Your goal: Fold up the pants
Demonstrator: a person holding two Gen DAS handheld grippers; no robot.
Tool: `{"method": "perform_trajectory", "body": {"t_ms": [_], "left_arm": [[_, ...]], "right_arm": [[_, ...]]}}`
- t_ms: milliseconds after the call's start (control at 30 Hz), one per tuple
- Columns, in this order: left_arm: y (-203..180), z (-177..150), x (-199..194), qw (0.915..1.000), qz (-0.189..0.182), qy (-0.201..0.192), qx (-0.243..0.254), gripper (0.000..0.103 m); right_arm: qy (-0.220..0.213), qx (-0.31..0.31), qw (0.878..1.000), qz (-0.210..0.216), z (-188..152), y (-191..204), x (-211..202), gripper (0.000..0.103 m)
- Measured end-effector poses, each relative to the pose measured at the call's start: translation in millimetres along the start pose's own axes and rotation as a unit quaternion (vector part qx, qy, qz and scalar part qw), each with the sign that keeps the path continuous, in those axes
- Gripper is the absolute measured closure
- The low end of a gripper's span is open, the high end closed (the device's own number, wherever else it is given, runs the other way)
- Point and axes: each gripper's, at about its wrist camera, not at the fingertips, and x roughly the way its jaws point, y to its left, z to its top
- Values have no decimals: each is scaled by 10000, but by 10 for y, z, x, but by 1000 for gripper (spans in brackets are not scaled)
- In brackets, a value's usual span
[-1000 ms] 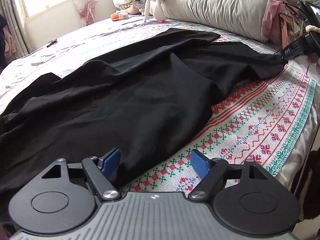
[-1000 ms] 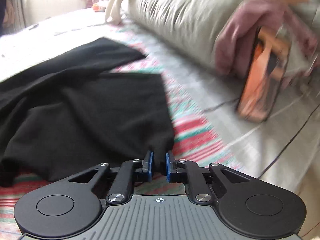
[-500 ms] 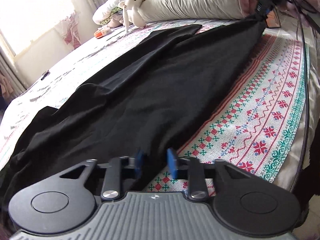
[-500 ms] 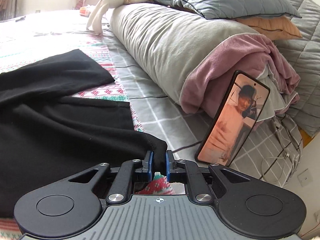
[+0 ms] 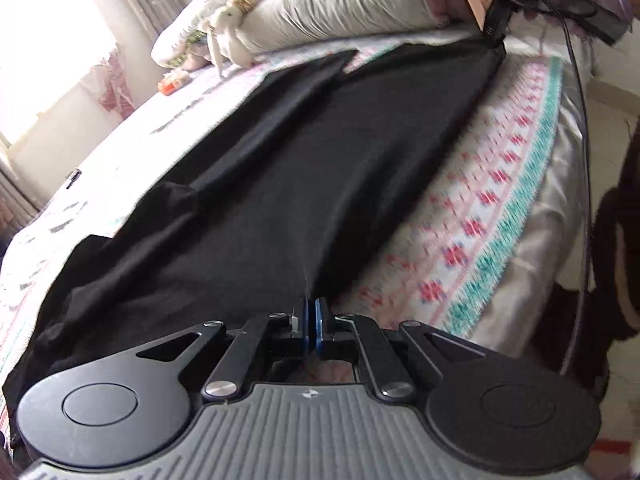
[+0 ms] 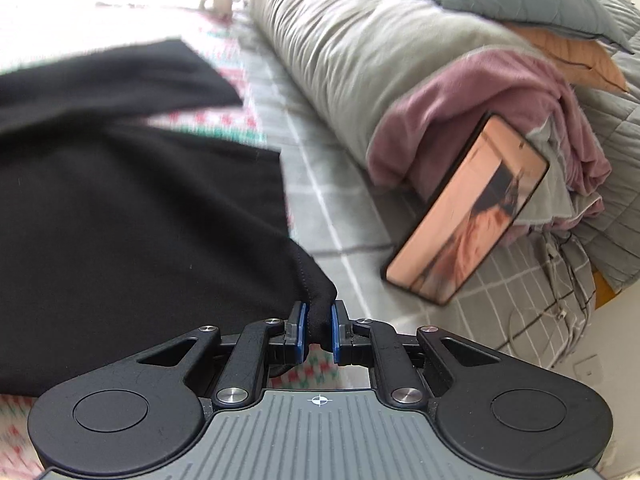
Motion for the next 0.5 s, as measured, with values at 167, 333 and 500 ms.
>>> {"method": "perform_trajectory", "body": {"t_ms": [167, 333, 500], "left_arm": [[-30, -33, 61, 9999, -51, 107, 102, 72], [97, -57, -105, 9985, -374, -134, -386, 36], [177, -1, -174, 9953, -435, -308, -813, 18]], "right_arm": [[119, -192, 9997, -83, -21, 103, 27, 85], [-182, 142, 9997, 124, 67, 25, -160, 60], [-311, 566, 9949, 779, 185, 21, -293, 44]]}}
